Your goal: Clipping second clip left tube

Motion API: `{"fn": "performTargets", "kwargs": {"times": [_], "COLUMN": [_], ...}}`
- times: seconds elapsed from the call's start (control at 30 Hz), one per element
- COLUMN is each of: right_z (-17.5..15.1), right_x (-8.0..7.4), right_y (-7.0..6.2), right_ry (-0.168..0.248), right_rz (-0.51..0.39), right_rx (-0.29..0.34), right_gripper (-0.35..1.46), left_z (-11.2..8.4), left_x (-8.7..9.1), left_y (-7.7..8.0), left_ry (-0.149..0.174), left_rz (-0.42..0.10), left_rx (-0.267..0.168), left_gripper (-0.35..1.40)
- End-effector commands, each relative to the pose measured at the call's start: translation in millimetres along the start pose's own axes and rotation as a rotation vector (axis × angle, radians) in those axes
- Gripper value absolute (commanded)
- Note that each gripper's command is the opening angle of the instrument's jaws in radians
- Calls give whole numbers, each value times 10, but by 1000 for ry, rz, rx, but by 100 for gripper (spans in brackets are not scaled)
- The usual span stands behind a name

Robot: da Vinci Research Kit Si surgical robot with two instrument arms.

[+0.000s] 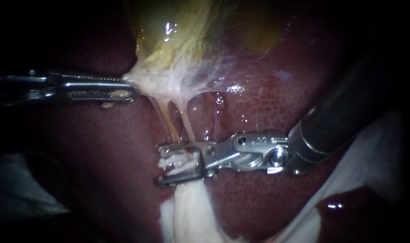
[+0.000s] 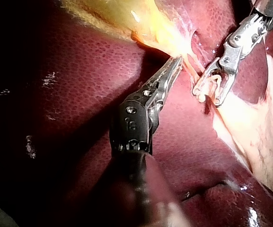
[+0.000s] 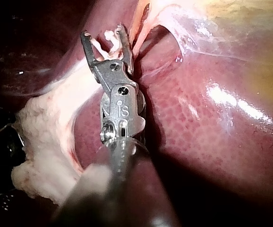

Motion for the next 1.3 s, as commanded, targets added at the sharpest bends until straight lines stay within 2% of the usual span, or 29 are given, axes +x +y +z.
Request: {"fn": "performTargets", "kwargs": {"times": [0.03,0.17,0.43,0.63,0.83,1.3], "right_z": [0,2,-2,-28,-53,-54], "right_x": [1,6,34,48,53,28], "right_y": [-1,-10,-43,-52,-48,-17], "right_ry": [0,0,6,13,20,19], "right_rz": [-1,-2,7,69,115,140], "right_rx": [1,5,24,5,-13,-24], "right_gripper": [41,42,42,43,43,44], "left_z": [0,-1,-2,-4,-5,-6], "left_x": [0,0,0,-1,-1,-1], "left_y": [0,0,-2,-2,-2,-1], "left_ry": [0,1,0,1,1,1], "left_rz": [0,0,6,7,7,7], "left_rx": [0,2,2,3,3,3], "left_gripper": [-35,-35,-35,-35,-35,-35]}}
